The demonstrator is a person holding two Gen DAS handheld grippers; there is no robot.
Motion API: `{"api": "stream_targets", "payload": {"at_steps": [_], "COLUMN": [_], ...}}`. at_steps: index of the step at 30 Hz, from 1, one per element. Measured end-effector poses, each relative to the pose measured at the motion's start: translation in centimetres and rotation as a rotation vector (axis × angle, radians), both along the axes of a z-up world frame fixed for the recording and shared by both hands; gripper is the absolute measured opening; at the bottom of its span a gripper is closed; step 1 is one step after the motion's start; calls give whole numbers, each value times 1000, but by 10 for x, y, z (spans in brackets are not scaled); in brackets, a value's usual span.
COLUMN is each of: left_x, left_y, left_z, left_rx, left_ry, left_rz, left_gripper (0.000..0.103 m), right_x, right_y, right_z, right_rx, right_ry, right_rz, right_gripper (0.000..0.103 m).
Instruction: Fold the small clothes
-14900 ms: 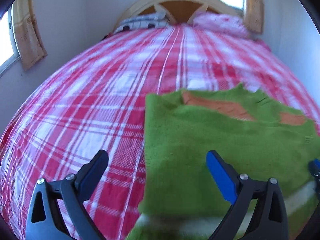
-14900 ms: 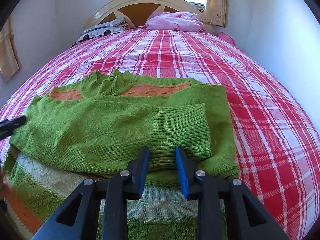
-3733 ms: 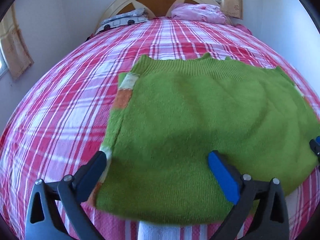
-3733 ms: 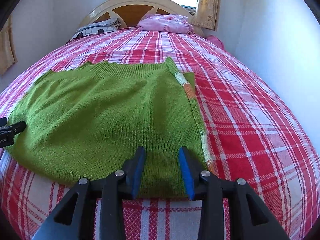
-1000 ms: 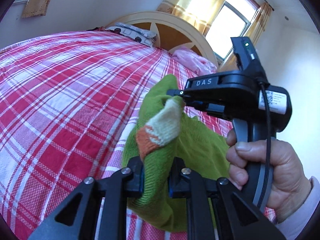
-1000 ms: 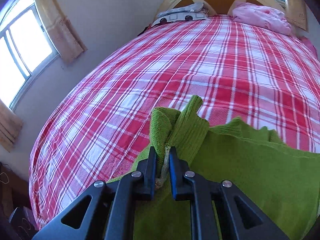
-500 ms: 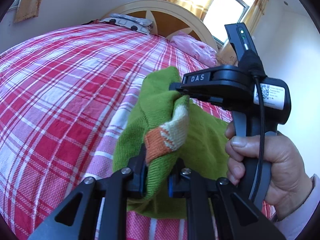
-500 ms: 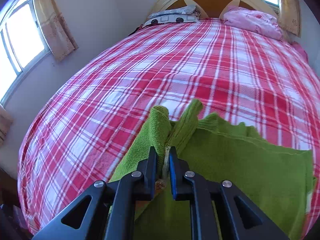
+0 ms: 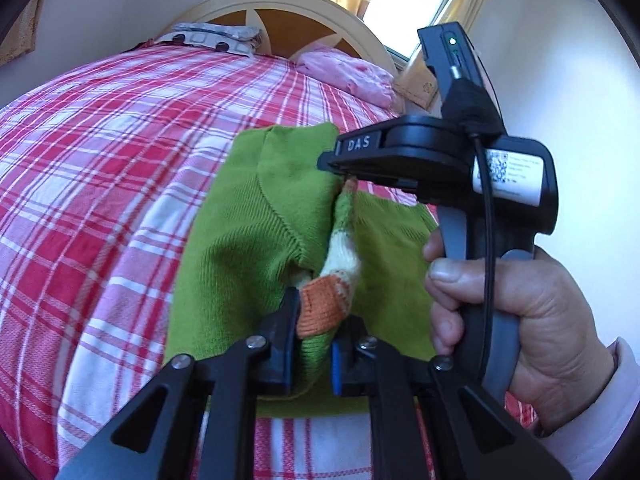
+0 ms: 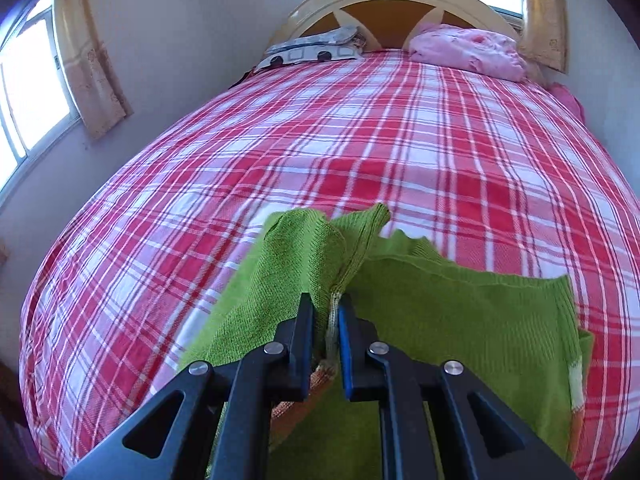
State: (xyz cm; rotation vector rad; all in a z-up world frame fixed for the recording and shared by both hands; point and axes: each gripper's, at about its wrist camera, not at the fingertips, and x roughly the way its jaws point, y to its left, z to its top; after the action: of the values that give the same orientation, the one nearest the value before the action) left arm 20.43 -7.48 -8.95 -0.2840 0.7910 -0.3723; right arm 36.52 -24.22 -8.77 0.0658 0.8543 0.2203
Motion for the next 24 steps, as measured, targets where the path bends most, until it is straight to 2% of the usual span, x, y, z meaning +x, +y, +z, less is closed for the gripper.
{"api": "stream_targets", "payload": {"at_steps": [11, 24], "left_x": [-10, -9], "left_y": [-44, -84], "left_z": [14, 7], "left_rx": [26, 28], "left_ry": [-54, -1], "left_rz": [-87, -151], "left_gripper": [13, 13], "right_x": [-14, -28], "right_y": [-40, -87], "right_z": [5, -7], "right_rx": [5, -8], "right_ry": [-44, -34], "right_rz": [-44, -92], "right_gripper": [10, 10]}}
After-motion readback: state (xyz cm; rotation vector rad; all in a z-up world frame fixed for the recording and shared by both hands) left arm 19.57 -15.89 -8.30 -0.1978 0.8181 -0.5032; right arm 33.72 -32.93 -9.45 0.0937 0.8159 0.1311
